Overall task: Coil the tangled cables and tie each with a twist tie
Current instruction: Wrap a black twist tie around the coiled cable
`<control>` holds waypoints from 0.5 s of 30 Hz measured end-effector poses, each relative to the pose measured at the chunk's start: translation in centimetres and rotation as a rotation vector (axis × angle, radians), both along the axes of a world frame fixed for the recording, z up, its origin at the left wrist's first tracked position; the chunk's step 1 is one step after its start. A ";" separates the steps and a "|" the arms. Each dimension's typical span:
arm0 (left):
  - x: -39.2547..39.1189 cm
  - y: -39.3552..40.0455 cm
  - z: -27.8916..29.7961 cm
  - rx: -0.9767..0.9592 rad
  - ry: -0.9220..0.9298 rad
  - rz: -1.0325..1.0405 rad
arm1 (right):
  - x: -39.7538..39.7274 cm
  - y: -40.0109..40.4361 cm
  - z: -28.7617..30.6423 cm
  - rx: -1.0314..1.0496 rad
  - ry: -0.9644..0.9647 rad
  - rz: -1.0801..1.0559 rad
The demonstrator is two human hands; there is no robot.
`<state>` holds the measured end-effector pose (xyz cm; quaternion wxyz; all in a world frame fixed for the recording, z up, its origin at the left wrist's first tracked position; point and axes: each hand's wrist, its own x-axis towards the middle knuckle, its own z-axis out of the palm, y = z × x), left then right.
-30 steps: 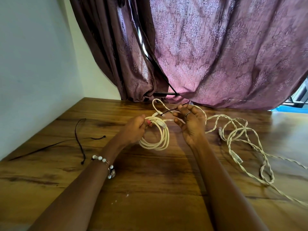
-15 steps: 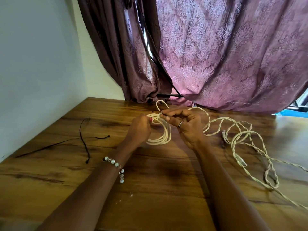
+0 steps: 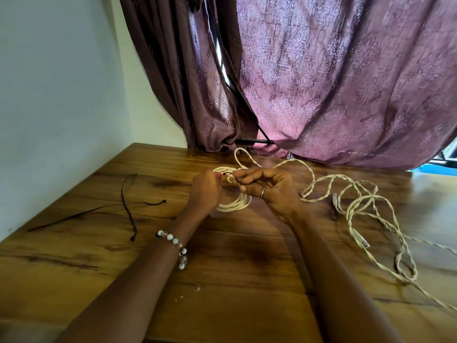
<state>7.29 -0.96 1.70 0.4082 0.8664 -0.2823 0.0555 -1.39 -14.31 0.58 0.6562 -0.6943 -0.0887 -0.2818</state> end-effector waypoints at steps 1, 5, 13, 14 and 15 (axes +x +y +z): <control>0.0 0.0 -0.1 0.015 0.003 0.003 | 0.0 0.0 0.0 0.011 -0.003 0.001; 0.2 -0.3 -0.4 0.053 0.018 0.014 | 0.2 -0.3 -0.3 -0.008 0.000 -0.008; -0.1 -0.4 -0.5 0.045 0.034 -0.008 | 0.6 0.7 -0.2 0.032 -0.013 -0.143; -0.1 -0.4 -0.5 0.041 0.043 -0.010 | 0.7 0.8 -0.3 0.028 -0.017 -0.167; -0.1 -0.4 -0.5 0.029 0.058 -0.014 | 0.7 0.9 -0.3 0.021 -0.020 -0.189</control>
